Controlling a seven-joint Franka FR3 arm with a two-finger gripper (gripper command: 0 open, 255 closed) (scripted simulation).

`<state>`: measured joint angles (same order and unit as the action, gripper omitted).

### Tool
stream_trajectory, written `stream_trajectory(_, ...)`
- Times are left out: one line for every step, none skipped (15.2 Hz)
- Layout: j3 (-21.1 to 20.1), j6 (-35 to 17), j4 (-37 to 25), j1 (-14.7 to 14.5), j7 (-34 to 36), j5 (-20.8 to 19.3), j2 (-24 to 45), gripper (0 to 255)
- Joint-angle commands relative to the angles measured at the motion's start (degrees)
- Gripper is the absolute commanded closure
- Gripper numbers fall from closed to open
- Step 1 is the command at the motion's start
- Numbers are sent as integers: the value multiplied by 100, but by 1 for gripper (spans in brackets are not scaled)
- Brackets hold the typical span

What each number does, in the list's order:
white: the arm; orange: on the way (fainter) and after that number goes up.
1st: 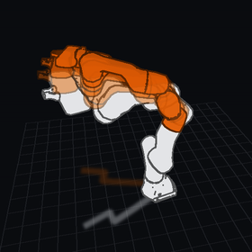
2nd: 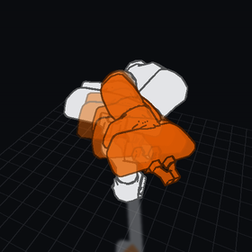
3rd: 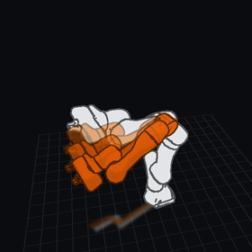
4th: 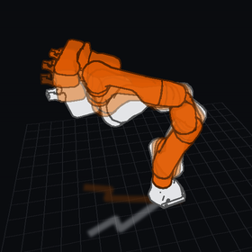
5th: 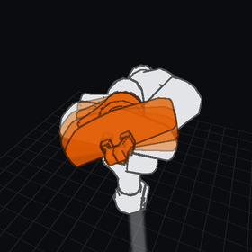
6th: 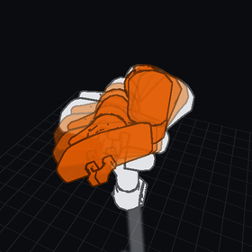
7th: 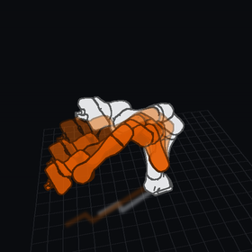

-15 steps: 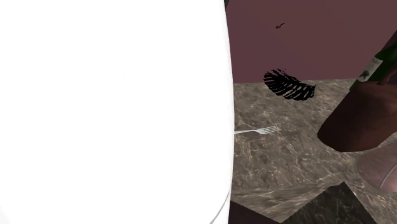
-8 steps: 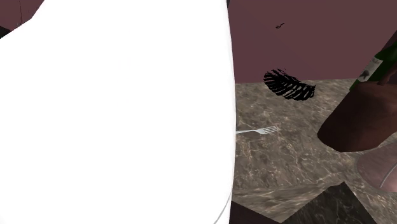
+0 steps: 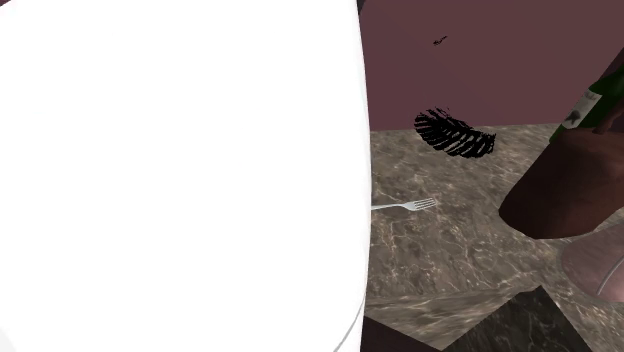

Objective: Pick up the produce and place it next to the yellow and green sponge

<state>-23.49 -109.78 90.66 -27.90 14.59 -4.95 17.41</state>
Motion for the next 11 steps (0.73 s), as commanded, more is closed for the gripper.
stream_trajectory(5,-151,135,3,6,-8,13,255)
stream_trajectory(8,-223,195,4,9,-15,25,255)
stream_trajectory(11,-295,254,5,12,-22,39,255)
stream_trajectory(14,-366,312,5,16,-29,54,255)
stream_trajectory(18,-437,368,5,19,-37,70,255)
stream_trajectory(21,-507,422,5,24,-46,87,255)
stream_trajectory(25,-577,475,4,28,-56,106,255)
stream_trajectory(30,-646,526,3,33,-65,126,255)
stream_trajectory(34,-715,576,2,38,-76,147,255)
stream_trajectory(39,-784,624,0,43,-86,169,255)
stream_trajectory(45,-858,675,-2,49,-99,194,255)
